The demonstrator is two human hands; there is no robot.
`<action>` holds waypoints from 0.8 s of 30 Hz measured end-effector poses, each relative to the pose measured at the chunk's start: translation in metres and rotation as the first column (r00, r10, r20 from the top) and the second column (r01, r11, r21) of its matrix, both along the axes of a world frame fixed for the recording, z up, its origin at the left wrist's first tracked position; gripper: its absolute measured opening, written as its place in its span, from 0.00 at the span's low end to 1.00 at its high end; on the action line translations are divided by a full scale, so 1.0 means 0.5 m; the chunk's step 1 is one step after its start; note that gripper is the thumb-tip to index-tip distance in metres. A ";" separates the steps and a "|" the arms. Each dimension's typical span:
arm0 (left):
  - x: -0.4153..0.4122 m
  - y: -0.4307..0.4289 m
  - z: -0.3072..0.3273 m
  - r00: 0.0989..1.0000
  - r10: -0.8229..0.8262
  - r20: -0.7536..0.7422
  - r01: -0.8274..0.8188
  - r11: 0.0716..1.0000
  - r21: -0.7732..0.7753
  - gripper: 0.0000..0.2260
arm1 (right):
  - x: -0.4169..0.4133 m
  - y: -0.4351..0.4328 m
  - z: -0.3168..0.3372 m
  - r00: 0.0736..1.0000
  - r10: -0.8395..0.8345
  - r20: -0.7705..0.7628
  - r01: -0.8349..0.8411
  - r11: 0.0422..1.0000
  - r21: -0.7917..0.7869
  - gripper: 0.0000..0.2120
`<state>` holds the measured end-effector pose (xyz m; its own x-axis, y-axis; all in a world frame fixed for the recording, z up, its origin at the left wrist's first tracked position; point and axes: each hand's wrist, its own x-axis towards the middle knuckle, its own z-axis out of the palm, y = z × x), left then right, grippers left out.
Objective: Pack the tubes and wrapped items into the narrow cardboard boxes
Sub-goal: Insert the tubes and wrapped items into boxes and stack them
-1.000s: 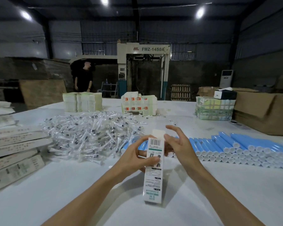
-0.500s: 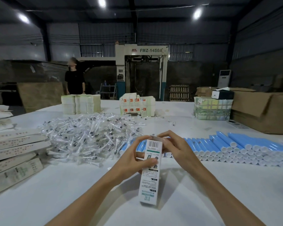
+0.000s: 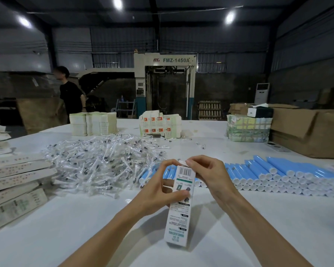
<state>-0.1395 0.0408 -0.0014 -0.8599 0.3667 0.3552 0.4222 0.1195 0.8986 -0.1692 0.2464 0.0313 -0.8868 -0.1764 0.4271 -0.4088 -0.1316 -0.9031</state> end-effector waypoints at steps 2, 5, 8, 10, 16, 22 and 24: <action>0.001 -0.002 0.001 1.000 -0.002 0.000 0.002 1.000 0.005 0.36 | 0.000 0.003 0.005 1.000 0.028 -0.002 -0.028 0.999 0.025 0.04; -0.003 -0.003 0.000 1.000 0.000 -0.006 0.000 1.000 0.003 0.38 | -0.004 0.008 0.010 0.999 0.045 0.003 -0.046 0.998 0.045 0.03; -0.007 -0.001 -0.003 1.000 -0.011 -0.007 0.011 1.000 0.001 0.42 | -0.008 0.016 0.013 0.999 0.052 0.010 -0.052 0.996 0.071 0.03; -0.008 -0.001 -0.005 1.000 -0.021 -0.009 0.021 1.000 -0.007 0.42 | -0.010 0.024 0.015 0.998 0.068 0.004 -0.068 0.995 0.075 0.05; -0.012 -0.008 -0.008 1.000 0.016 0.004 -0.016 0.998 0.061 0.36 | 0.005 0.016 0.004 0.992 0.125 -0.028 -0.121 0.987 0.110 0.09; -0.011 -0.008 -0.016 0.999 0.032 0.033 -0.035 0.995 0.089 0.34 | 0.004 -0.003 -0.018 0.994 0.074 -0.084 -0.065 0.992 0.111 0.08; -0.013 -0.007 -0.021 0.998 0.035 0.045 -0.039 0.995 0.094 0.34 | 0.004 -0.002 -0.020 0.994 0.070 -0.090 -0.060 0.993 0.100 0.08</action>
